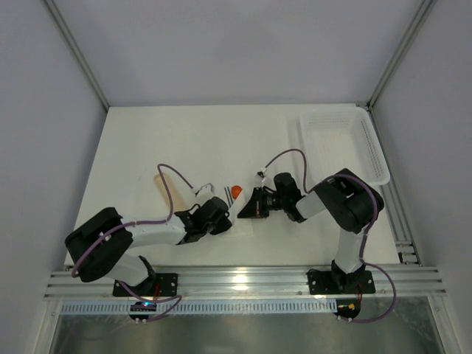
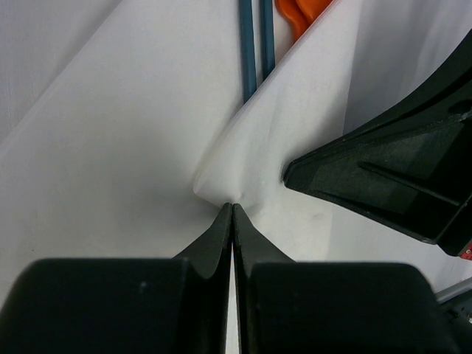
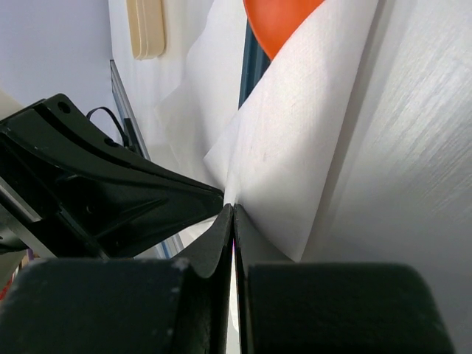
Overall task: Place the utensils on the paper napkin and roll it up
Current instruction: Roll the napkin at the center of the board.
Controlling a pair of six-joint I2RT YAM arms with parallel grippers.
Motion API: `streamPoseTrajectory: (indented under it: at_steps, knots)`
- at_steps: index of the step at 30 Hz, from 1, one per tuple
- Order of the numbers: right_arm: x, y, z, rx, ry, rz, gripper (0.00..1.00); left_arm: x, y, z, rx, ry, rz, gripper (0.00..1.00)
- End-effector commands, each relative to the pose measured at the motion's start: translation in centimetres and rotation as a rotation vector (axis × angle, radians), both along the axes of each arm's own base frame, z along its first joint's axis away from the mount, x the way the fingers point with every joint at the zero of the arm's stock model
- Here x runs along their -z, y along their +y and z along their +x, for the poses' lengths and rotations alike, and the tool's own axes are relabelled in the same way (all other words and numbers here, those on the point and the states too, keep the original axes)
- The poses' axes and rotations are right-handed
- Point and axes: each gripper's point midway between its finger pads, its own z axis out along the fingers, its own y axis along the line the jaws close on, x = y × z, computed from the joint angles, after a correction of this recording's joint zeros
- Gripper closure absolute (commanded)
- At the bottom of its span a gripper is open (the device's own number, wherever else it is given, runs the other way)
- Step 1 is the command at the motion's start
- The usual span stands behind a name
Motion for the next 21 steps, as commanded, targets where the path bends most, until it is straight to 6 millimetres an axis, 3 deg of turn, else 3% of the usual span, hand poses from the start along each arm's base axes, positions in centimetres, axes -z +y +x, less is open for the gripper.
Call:
streamPoseTrajectory:
  at_steps: [1,21]
  knots:
    - [0.0,0.1,1.9,0.02,-0.052,-0.007,0.97,2.8,3.1,-1.7,0.009,0.056,0.154,1.0]
    - [0.3,0.1,6.7,0.108,-0.065,-0.062,0.96,2.8,3.0,-1.7,0.032,0.059,0.174,1.0]
